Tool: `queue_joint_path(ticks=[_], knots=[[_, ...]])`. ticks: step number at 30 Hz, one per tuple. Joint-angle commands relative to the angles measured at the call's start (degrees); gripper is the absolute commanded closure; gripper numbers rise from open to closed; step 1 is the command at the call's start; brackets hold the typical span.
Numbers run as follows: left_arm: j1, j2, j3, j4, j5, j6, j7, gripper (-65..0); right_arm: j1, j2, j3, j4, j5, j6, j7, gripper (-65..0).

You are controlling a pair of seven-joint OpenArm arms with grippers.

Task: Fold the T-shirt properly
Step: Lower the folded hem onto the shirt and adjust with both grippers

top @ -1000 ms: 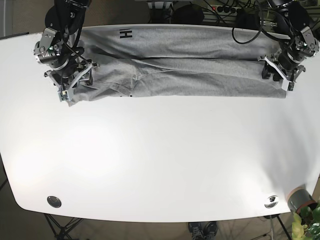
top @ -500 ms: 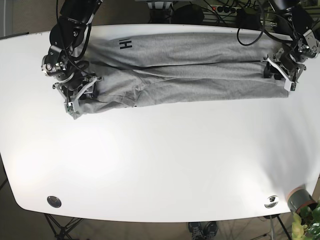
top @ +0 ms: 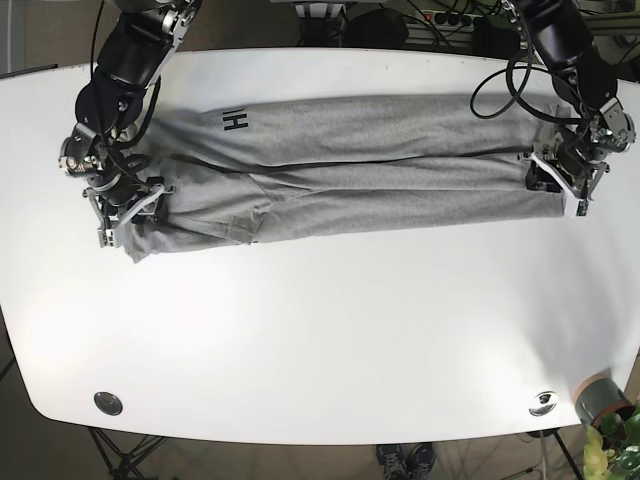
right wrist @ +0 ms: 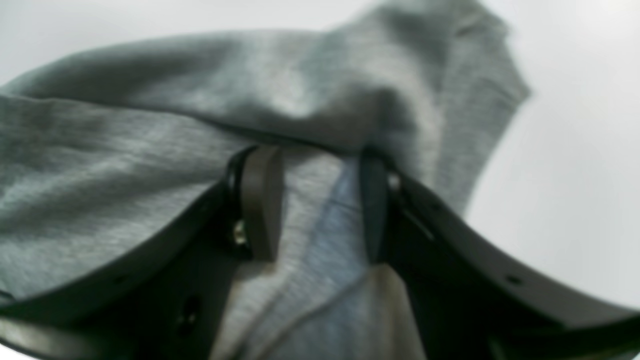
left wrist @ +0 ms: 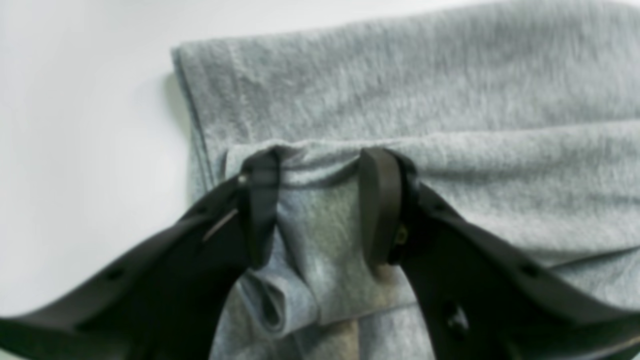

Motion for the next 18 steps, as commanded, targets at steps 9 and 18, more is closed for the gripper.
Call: queue_joint_path(ticks=[9, 18], knots=[[-0.7, -0.9, -0.3, 0.6, 0.6, 0.3, -1.0, -24.3, -2.3, -0.9, 0.4, 15.1, -2.1, -0.66, -4.5, -25.4], [-2.4, -0.8, -0.4, 5.7, -5.2, 0.3, -1.0, -24.3, -2.3, -2.6, -2.9, 18.2, -2.1, -0.75, -5.0, -25.4]])
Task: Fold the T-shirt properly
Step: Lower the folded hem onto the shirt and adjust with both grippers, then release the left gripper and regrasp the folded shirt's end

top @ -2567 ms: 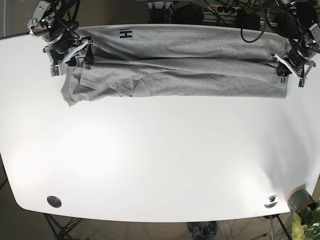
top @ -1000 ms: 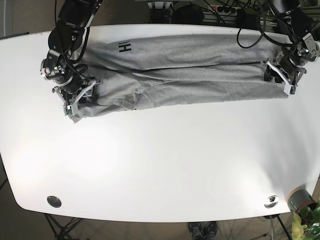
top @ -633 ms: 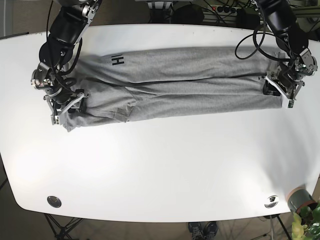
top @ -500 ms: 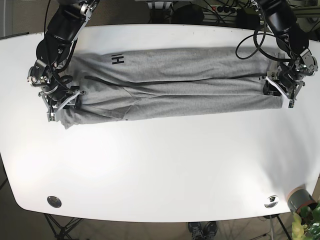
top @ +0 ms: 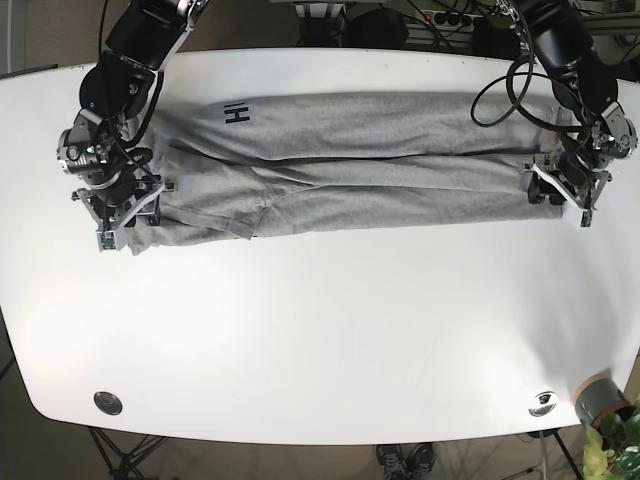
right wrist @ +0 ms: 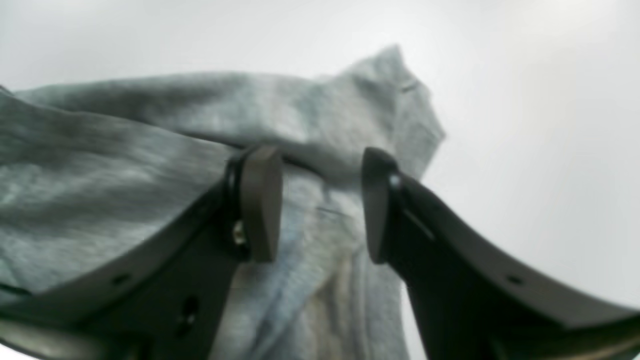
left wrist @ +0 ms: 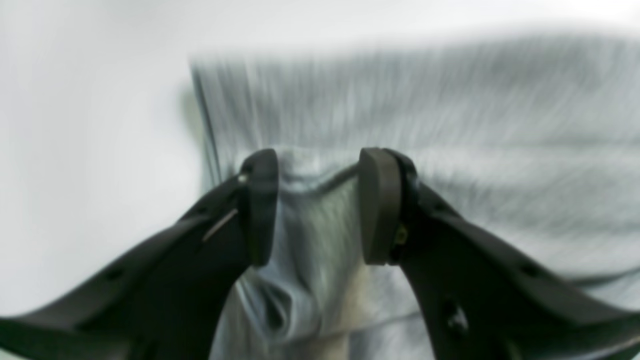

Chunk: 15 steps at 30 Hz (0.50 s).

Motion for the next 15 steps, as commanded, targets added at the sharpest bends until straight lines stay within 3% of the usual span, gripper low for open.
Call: queue_joint_path(ticks=[1, 9, 15], knots=[[-0.7, -1.0, -0.5, 3.8, -3.4, 0.0, -1.2, -24.3, 1.0, 0.8, -3.5, 1.2, 0.6, -0.23, 1.1, -25.4], [2.2, -1.4, -0.5, 10.2, -8.2, 0.0, 2.4, -25.3, 0.6, -1.4, -5.4, 1.4, 0.5, -0.40, 1.2, -25.2], [3.8, -0.5, -8.1, 11.8, -8.7, 0.0, 8.0, -35.1, 0.6, -1.5, -5.5, 0.2, 0.5, -0.23, 1.3, -25.0]])
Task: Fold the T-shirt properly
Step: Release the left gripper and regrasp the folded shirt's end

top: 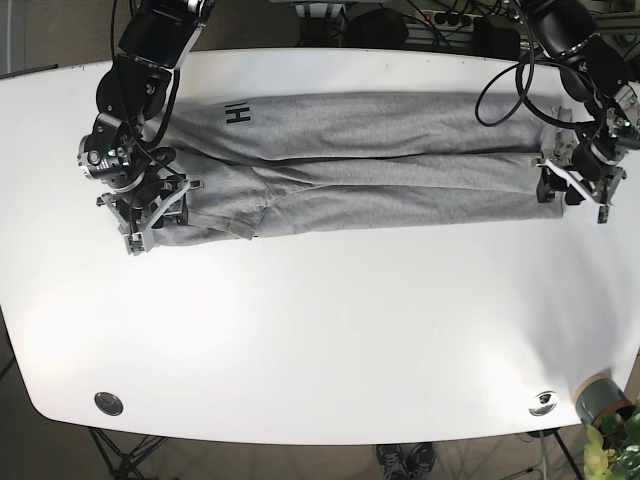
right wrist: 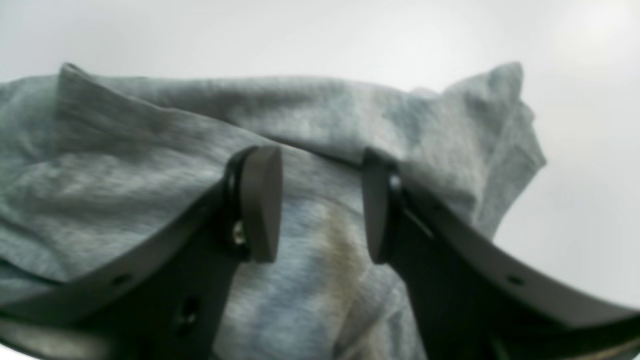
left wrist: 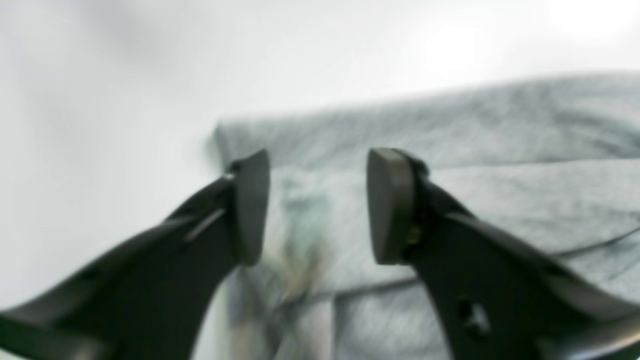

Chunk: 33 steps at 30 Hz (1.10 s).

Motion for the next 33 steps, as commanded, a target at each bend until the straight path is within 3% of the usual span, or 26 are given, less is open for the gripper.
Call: queue_joint_path(ticks=[1, 8, 33], knots=[[0.4, -0.3, -5.3, 1.6, -0.9, 0.0, 0.8, -36.7, 1.0, 0.6, 0.1, 0.0, 0.3, -0.16, 1.1, -25.0], [3.5, 0.4, -11.9, 0.2, -1.0, 0.0, 3.3, -44.0, 1.0, 0.9, 0.1, -1.2, 0.3, 0.10, 1.2, -24.9], [1.7, 1.4, -8.3, -7.9, -1.0, 0.0, 3.2, -45.1, 0.9, 0.8, 0.1, -1.3, 0.3, 0.10, 1.3, -24.7]])
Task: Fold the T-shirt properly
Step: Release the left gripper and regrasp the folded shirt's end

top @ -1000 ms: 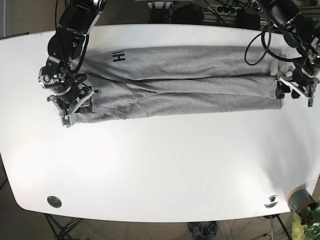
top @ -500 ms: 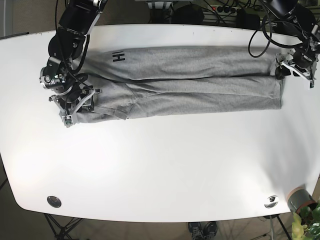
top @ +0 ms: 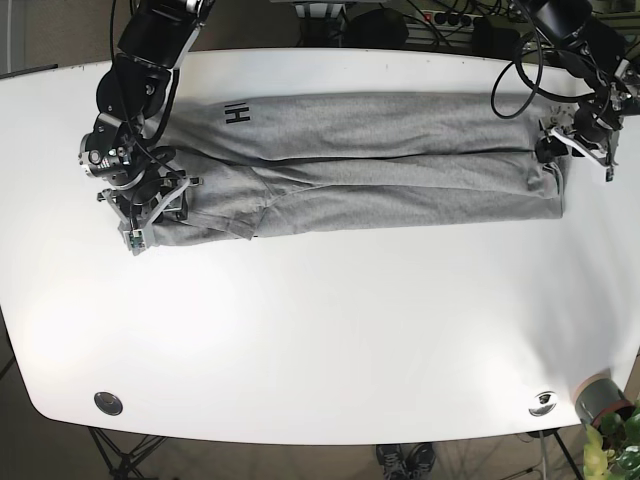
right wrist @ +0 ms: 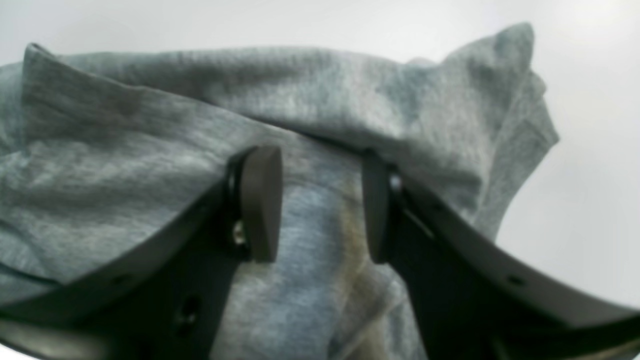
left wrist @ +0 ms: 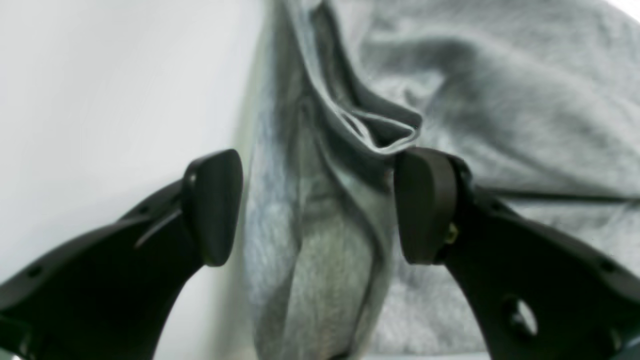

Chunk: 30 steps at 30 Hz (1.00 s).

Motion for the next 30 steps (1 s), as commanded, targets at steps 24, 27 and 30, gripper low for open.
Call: queue_joint_path(ticks=[24, 27, 30], knots=[[-0.6, -0.7, -0.4, -3.8, -0.8, -0.1, -0.7, -35.8, 0.9, 0.3, 0.0, 0.8, 0.8, 0.10, 1.1, -24.7], [-0.6, -0.7, -0.5, -3.8, -0.8, -0.1, -0.7, -39.6, 0.8, 0.3, 0.0, 0.8, 0.8, 0.10, 1.1, -24.7], [-0.6, -0.7, -0.3, -4.1, -0.8, -0.1, -0.7, -40.1, 0.8, 0.3, 0.0, 0.8, 0.8, 0.19, 1.1, -24.7]])
